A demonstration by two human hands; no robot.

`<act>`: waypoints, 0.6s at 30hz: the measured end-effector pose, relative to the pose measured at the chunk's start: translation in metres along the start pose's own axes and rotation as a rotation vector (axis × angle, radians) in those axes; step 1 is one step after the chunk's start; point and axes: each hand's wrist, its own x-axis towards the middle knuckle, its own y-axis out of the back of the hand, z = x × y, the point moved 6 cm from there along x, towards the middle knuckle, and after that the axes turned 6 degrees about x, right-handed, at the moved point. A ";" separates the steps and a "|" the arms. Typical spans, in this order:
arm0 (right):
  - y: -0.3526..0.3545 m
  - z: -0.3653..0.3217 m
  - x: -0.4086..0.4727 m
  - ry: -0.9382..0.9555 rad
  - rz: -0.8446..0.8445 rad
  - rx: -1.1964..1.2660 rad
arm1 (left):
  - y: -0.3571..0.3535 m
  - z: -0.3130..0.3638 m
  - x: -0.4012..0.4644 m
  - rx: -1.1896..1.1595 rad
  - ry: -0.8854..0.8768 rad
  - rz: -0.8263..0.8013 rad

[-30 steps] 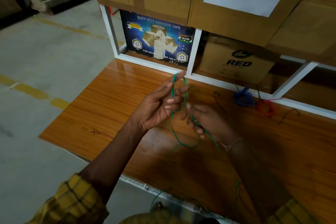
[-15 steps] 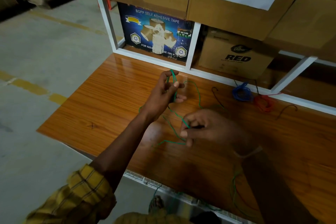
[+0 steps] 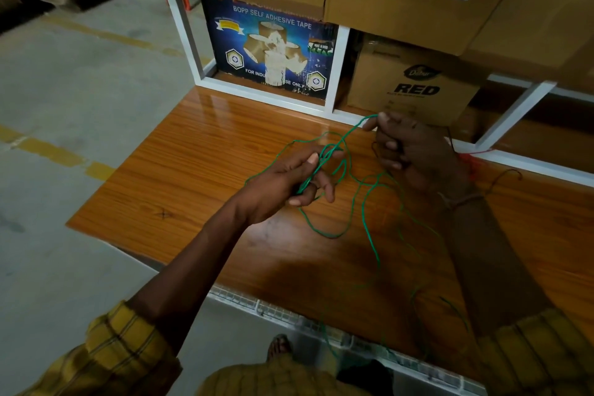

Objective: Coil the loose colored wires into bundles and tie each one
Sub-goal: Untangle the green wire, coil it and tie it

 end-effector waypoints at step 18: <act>-0.087 0.113 -0.074 -0.410 -0.216 -0.315 | 0.013 0.003 0.020 -0.453 -0.121 0.183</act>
